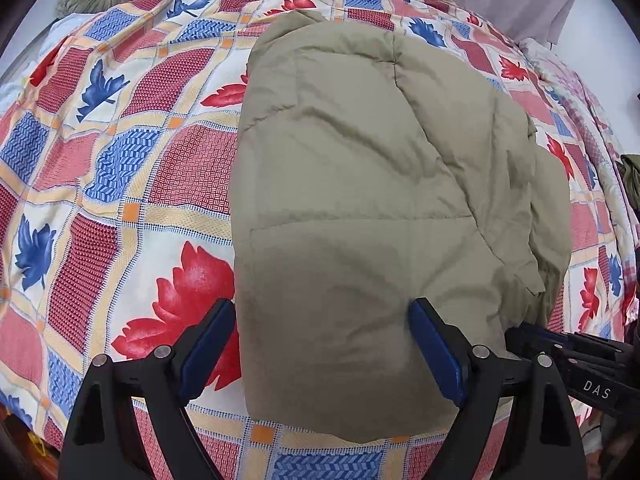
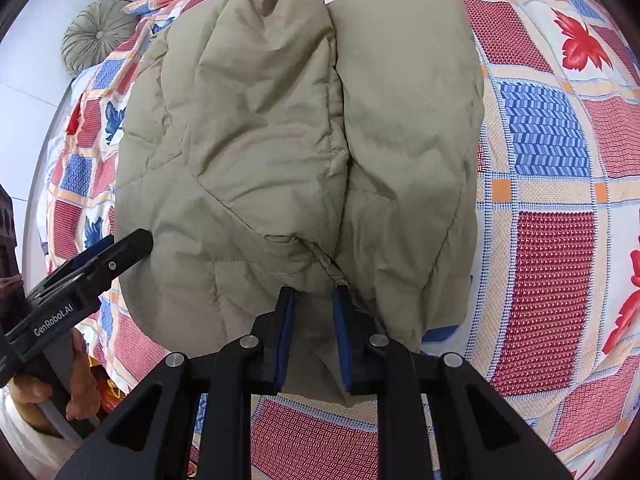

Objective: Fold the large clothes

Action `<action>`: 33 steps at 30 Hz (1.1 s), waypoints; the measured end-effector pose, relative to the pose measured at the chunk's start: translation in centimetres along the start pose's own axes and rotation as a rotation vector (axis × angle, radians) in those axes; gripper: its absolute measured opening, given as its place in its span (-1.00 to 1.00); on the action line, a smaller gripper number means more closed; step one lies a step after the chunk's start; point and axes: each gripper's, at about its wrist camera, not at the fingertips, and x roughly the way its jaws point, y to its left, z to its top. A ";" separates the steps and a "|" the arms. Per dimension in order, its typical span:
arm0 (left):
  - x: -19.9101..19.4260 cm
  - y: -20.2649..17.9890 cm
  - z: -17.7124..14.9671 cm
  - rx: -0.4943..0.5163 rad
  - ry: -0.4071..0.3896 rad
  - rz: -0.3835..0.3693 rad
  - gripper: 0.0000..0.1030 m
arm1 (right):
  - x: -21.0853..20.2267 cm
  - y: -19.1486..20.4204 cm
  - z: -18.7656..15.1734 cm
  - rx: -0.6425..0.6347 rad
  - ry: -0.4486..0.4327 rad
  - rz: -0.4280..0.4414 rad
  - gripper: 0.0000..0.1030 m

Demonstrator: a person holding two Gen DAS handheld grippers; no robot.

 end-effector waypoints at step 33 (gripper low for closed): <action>-16.2 -2.4 -4.8 0.053 -0.015 0.063 0.99 | -13.8 4.2 -4.8 0.013 -0.060 -0.063 0.28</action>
